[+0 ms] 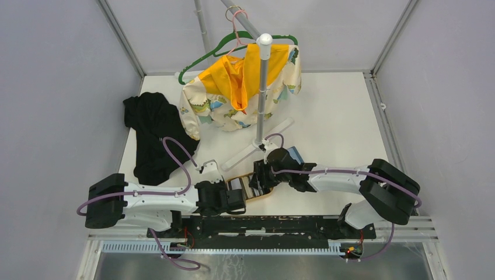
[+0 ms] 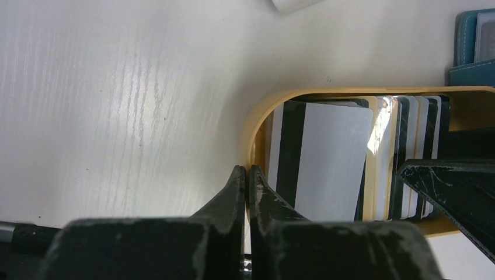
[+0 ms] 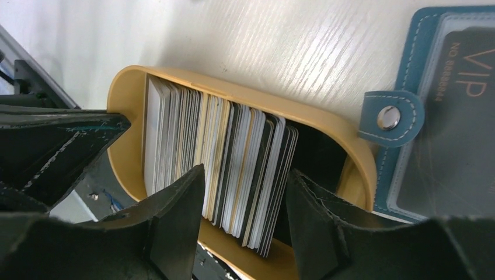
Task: Put the credit cards into the card holder
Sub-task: Move the storage box to the center of the board.
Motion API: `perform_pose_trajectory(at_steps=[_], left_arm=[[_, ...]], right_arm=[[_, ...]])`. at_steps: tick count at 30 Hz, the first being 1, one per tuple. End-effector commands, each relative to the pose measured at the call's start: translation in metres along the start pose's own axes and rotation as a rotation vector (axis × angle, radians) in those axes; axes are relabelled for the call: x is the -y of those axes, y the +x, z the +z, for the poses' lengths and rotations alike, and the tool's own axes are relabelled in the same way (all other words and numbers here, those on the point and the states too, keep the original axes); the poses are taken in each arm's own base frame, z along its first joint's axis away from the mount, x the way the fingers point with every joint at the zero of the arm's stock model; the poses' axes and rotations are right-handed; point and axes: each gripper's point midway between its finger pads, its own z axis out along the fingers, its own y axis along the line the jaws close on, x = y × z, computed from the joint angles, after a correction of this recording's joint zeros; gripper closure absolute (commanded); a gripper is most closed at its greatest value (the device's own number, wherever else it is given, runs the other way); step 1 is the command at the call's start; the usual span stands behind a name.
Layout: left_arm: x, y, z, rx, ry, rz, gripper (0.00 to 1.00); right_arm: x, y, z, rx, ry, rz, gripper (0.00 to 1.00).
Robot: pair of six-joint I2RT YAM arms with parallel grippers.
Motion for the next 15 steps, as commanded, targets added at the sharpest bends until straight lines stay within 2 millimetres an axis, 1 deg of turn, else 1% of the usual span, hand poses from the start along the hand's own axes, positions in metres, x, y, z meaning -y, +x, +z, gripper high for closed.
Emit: perform_pose_trajectory(at_steps=[1, 5, 9, 12, 15], left_arm=[[0.024, -0.021, -0.008, 0.081, 0.073, -0.117, 0.98], [0.023, -0.021, -0.007, 0.081, 0.070, -0.115, 0.98], [0.021, -0.021, -0.007, 0.082, 0.070, -0.116, 0.98], [0.021, -0.021, -0.007, 0.083, 0.072, -0.117, 0.98], [0.021, -0.021, -0.007, 0.084, 0.071, -0.116, 0.98]], right_arm=[[-0.033, -0.006, -0.011, 0.013, -0.157, 0.016, 0.43], [-0.051, -0.014, -0.020, 0.031, -0.258, 0.002, 0.44], [-0.064, -0.013, -0.025, 0.023, -0.349, 0.003, 0.45], [-0.062, -0.013, -0.023, 0.026, -0.352, 0.010, 0.45], [-0.048, -0.010, -0.014, 0.016, -0.305, 0.017, 0.44]])
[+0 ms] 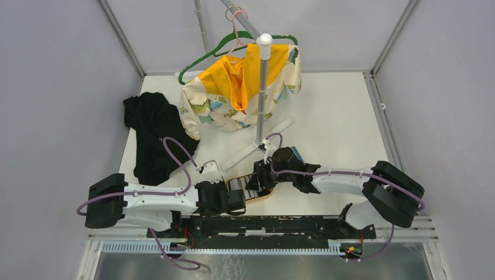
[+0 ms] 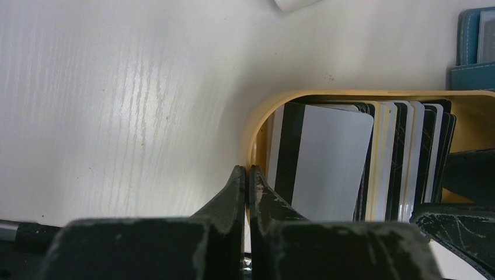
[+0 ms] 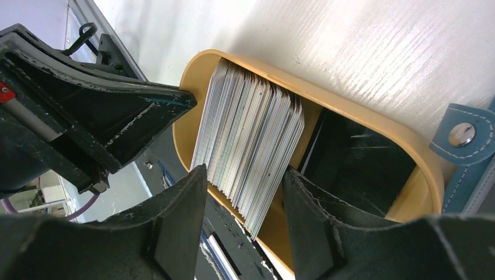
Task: Put the credit cards into the card holder
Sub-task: Move the storage box to the center of the board, then pick up the credit card from the storage box.
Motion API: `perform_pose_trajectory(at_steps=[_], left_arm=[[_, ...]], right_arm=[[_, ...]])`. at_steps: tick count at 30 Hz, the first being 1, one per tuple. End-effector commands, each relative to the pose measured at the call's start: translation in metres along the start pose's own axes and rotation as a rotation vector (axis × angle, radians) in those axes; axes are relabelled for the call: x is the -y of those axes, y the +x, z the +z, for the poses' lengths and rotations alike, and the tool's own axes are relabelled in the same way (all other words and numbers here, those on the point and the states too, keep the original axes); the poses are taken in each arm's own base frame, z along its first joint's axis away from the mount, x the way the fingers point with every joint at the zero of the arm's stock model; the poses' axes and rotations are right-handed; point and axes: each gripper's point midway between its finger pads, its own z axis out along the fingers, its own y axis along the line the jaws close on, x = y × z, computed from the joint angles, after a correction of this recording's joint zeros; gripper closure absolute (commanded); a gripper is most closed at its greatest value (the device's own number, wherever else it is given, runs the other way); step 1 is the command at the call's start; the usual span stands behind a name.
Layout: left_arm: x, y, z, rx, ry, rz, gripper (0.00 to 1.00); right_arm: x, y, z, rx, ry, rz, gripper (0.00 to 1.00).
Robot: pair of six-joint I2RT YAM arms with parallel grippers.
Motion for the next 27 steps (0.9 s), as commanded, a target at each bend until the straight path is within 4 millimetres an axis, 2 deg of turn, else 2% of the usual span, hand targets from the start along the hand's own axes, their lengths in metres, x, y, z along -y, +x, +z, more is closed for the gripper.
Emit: perform_pose_trajectory(at_steps=[1, 5, 10, 17, 21, 27], left_arm=[[0.023, -0.022, -0.006, 0.086, 0.073, -0.122, 0.98], [0.023, -0.021, -0.006, 0.088, 0.070, -0.117, 0.98], [0.023, -0.021, -0.006, 0.087, 0.073, -0.115, 0.98], [0.022, -0.022, -0.006, 0.091, 0.075, -0.117, 0.98], [0.019, -0.023, -0.006, 0.097, 0.068, -0.109, 0.98], [0.014, -0.026, -0.006, 0.106, 0.058, -0.111, 0.98]], right_arm=[[-0.006, -0.009, 0.004, 0.029, -0.050, -0.001, 0.44], [0.002, 0.000, 0.013, -0.018, -0.050, 0.037, 0.44], [-0.005, 0.006, 0.019, -0.063, -0.102, 0.052, 0.45], [-0.018, -0.015, 0.005, 0.002, -0.154, 0.016, 0.48], [-0.016, -0.029, -0.004, 0.047, -0.160, 0.024, 0.49], [-0.008, -0.038, -0.012, 0.081, -0.147, 0.031, 0.51]])
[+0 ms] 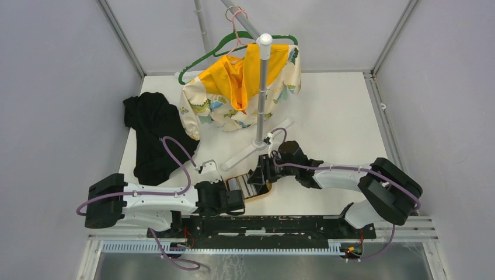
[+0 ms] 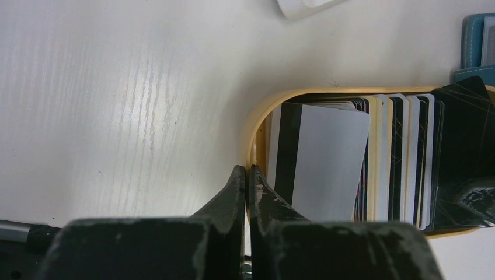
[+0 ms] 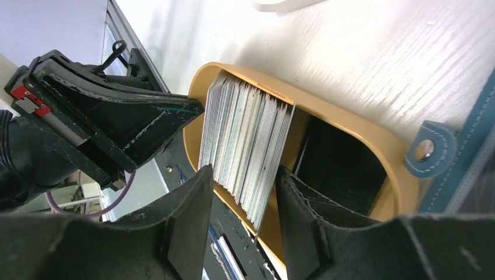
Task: Put the credit cards into the card holder
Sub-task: Pick up the credit card from the storage box.
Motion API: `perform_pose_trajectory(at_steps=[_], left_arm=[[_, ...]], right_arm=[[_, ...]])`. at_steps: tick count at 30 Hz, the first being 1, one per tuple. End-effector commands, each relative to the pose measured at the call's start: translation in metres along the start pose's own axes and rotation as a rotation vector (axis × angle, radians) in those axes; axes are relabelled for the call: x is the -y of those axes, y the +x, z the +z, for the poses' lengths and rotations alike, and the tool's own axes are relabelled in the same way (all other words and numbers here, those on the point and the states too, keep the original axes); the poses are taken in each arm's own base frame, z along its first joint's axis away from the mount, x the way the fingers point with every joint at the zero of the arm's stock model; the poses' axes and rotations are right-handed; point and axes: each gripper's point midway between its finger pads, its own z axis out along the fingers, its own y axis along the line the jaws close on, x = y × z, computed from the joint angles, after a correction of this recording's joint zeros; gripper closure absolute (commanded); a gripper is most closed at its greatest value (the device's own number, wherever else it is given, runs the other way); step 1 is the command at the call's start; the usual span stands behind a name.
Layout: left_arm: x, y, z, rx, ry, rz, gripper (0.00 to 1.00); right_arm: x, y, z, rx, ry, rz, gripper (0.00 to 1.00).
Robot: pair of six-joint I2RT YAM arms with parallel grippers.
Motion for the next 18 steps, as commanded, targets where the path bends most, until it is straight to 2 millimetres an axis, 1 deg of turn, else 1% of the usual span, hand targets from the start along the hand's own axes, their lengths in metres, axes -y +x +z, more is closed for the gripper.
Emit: perform_pose_trajectory(at_steps=[1, 9, 11, 13, 16, 18], left_arm=[[0.016, -0.024, -0.006, 0.092, 0.066, -0.117, 0.98], [0.016, -0.024, -0.006, 0.095, 0.063, -0.116, 0.98], [0.015, -0.024, -0.006, 0.097, 0.060, -0.113, 0.98], [0.015, -0.024, -0.006, 0.097, 0.058, -0.111, 0.98], [0.015, -0.024, -0.006, 0.097, 0.059, -0.112, 0.98], [0.016, -0.025, -0.006, 0.098, 0.060, -0.110, 0.98]], right_arm=[[-0.014, -0.021, -0.008, 0.076, -0.063, -0.040, 0.52], [0.014, -0.020, -0.007, 0.072, 0.052, -0.077, 0.67], [0.022, -0.020, -0.007, 0.068, 0.089, -0.099, 0.69], [0.029, -0.025, -0.008, 0.079, 0.135, -0.145, 0.66], [0.032, -0.036, -0.013, 0.106, 0.174, -0.225, 0.61], [0.032, -0.042, -0.015, 0.115, 0.198, -0.275, 0.55]])
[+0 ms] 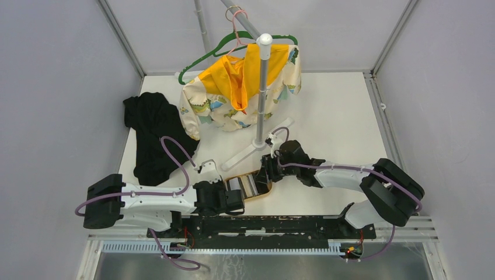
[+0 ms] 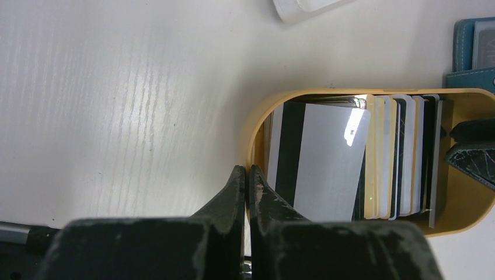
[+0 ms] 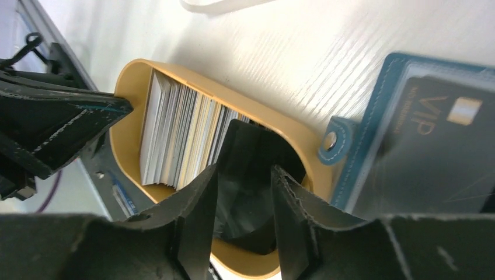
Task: Put the credit cards into the card holder
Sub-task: Pick up the credit card from the storage box.
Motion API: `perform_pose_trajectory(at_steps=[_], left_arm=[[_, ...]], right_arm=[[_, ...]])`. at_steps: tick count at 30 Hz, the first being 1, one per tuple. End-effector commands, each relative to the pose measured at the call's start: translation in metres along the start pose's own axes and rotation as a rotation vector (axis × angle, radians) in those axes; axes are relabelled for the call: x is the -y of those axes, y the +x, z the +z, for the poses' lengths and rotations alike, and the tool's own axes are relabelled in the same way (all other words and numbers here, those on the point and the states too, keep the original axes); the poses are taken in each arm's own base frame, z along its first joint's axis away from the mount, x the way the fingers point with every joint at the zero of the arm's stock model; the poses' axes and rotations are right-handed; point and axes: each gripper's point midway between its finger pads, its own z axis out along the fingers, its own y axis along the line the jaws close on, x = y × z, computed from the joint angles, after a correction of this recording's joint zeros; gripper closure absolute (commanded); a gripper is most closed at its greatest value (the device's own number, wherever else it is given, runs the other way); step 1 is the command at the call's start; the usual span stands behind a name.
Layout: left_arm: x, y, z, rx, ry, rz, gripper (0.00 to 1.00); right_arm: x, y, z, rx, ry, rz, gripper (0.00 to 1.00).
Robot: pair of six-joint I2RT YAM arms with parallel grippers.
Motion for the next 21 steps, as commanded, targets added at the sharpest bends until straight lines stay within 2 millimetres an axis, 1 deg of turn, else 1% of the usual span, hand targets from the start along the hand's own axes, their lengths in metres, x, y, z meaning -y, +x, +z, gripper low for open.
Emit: perform_pose_trajectory(at_steps=[1, 5, 9, 13, 21], left_arm=[[0.016, -0.021, -0.005, 0.089, 0.053, -0.101, 0.98], [0.019, -0.022, -0.006, 0.090, 0.056, -0.098, 0.98], [0.021, -0.021, -0.006, 0.090, 0.056, -0.090, 0.98], [0.021, -0.021, -0.006, 0.089, 0.057, -0.089, 0.98], [0.022, -0.022, -0.007, 0.093, 0.060, -0.088, 0.98]], right_arm=[[-0.004, -0.039, -0.008, 0.105, 0.054, -0.169, 0.50], [-0.007, -0.039, -0.007, 0.088, 0.092, -0.242, 0.41], [-0.005, -0.033, 0.002, 0.036, 0.118, -0.262, 0.40], [0.004, -0.027, 0.007, 0.009, 0.176, -0.310, 0.39], [0.003, -0.017, 0.012, -0.034, 0.193, -0.392, 0.27]])
